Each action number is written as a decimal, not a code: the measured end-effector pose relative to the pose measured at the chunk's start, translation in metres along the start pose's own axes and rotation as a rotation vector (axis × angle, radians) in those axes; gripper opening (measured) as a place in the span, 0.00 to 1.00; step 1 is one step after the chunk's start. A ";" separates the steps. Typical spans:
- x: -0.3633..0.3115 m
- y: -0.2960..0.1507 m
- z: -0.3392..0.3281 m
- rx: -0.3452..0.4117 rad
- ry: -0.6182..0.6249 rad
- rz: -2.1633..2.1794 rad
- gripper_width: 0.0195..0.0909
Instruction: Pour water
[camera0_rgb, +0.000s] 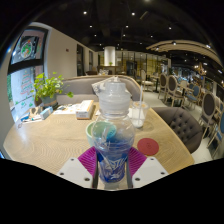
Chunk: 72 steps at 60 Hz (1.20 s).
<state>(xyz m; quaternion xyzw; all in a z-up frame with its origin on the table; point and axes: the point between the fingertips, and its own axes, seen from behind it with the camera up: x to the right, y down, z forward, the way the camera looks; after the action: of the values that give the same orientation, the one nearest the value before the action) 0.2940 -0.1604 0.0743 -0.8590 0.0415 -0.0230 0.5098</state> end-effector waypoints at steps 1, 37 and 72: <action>0.001 -0.001 -0.001 -0.007 0.004 -0.005 0.27; 0.116 -0.169 0.020 0.031 0.528 -1.095 0.23; 0.125 -0.128 0.081 -0.270 0.553 -1.934 0.23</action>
<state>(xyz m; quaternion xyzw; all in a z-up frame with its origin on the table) 0.4311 -0.0404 0.1479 -0.5392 -0.5528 -0.6189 0.1438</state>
